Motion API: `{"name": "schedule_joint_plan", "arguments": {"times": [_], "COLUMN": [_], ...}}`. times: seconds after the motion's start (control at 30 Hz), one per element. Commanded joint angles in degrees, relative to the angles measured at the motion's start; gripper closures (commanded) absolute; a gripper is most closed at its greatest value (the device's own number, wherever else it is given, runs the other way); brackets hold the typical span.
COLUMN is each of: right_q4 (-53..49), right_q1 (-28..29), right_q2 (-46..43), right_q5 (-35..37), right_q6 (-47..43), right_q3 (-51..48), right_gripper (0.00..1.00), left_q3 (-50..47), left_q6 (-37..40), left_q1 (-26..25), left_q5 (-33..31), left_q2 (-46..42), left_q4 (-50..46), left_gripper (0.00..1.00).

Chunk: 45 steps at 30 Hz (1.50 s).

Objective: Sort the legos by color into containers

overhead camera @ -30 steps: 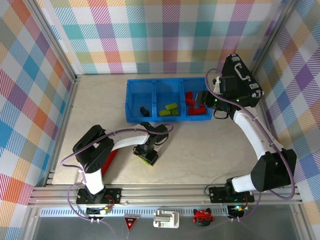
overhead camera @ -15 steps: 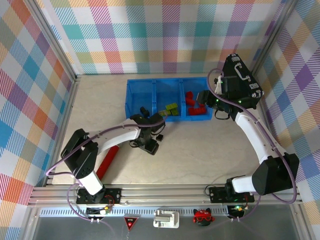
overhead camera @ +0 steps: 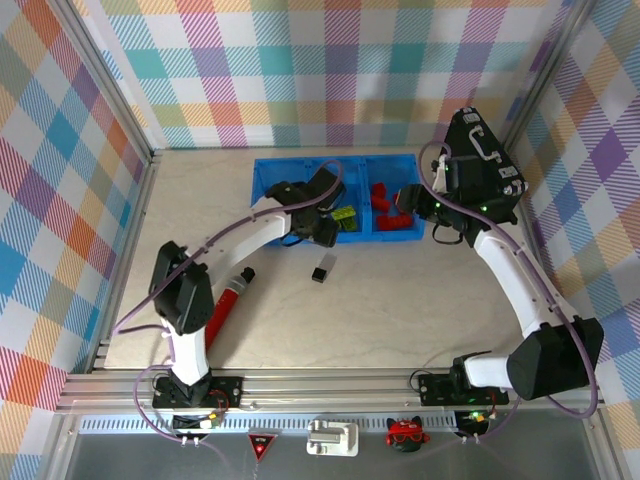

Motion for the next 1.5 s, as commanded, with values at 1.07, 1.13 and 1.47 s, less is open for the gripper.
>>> {"name": "schedule_joint_plan", "arguments": {"times": [1.07, 1.13, 1.47], "right_q4": [-6.06, -5.90, -4.16], "right_q1": [-0.19, -0.17, -0.10], "right_q2": [-10.26, -10.27, -8.08], "right_q5": [-2.08, -2.47, -4.63], "right_q6": [1.44, 1.65, 2.26], "right_q3": [-8.39, -8.46, -9.20], "right_gripper": [0.38, 0.38, 0.39], "left_q3": [27.60, 26.92, 18.12], "left_q6": [-3.77, -3.82, -6.64], "left_q1": [2.23, 2.27, 2.14], "left_q5": [-0.31, -0.24, 1.70], "left_q2": [21.13, 19.77, 11.08], "left_q4": [-2.22, -2.22, -2.51], "left_gripper": [0.24, 0.24, 0.25]}}
